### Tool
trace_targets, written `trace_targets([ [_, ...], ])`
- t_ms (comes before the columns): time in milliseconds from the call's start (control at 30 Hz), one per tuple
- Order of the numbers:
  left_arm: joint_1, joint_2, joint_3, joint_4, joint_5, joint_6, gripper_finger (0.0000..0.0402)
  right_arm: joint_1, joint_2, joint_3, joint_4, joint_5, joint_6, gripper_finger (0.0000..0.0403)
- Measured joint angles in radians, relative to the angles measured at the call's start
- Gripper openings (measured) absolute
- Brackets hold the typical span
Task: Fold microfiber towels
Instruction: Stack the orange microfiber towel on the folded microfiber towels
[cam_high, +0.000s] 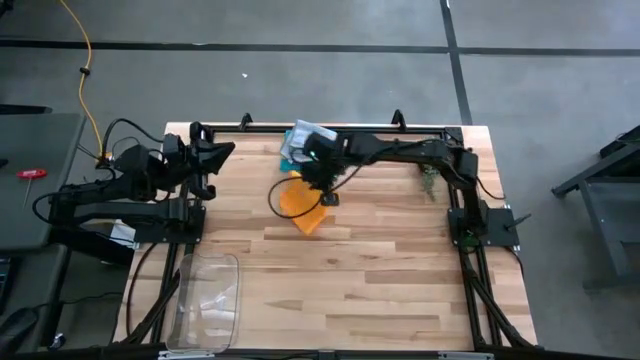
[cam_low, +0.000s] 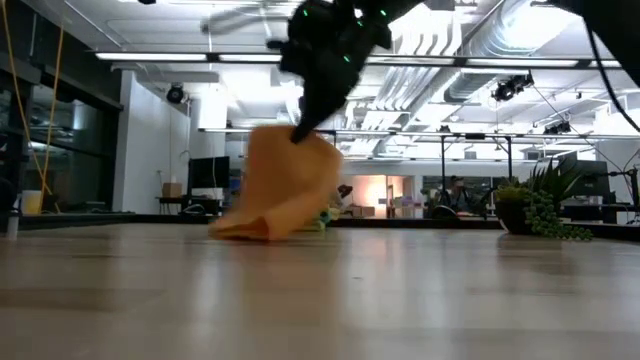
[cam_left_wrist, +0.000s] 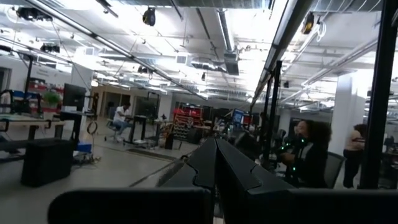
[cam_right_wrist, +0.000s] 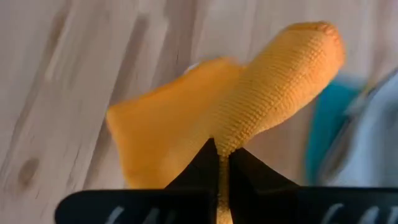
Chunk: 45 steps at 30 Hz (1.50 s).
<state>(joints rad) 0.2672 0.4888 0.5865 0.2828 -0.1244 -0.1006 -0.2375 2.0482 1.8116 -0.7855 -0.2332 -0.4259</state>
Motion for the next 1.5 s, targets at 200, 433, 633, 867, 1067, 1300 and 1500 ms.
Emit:
trace_targets([
  [200, 0.0, 0.0, 0.0, -0.011, 0.005, -0.03, 0.0, -0.077, 0.061, 0.195, -0.042, 0.069, -0.091, 0.0],
  [433, 0.0, 0.002, 0.0, -0.021, 0.004, -0.081, 0.0, -0.2, 0.069, 0.283, -0.09, 0.1, -0.196, 0.0],
  [633, 0.0, 0.012, 0.0, -0.024, -0.07, -0.081, 0.0, -0.288, 0.069, 0.286, -0.088, 0.105, -0.211, 0.0],
  [867, 0.0, 0.035, 0.0, -0.023, -0.104, -0.083, 0.0, -0.34, 0.074, 0.286, -0.064, 0.104, -0.201, 0.0],
  [1067, 0.0, 0.066, 0.0, -0.025, -0.104, -0.088, 0.0, -0.333, 0.145, 0.283, -0.063, 0.123, -0.186, 0.0],
  [1300, 0.0, 0.077, 0.0, -0.024, -0.099, -0.106, 0.0, -0.332, 0.194, 0.283, -0.014, 0.268, -0.173, 0.0],
  [1500, 0.0, 0.079, 0.0, -0.024, -0.101, -0.106, 0.0, -0.332, 0.199, 0.283, 0.015, 0.304, -0.115, 0.0],
])
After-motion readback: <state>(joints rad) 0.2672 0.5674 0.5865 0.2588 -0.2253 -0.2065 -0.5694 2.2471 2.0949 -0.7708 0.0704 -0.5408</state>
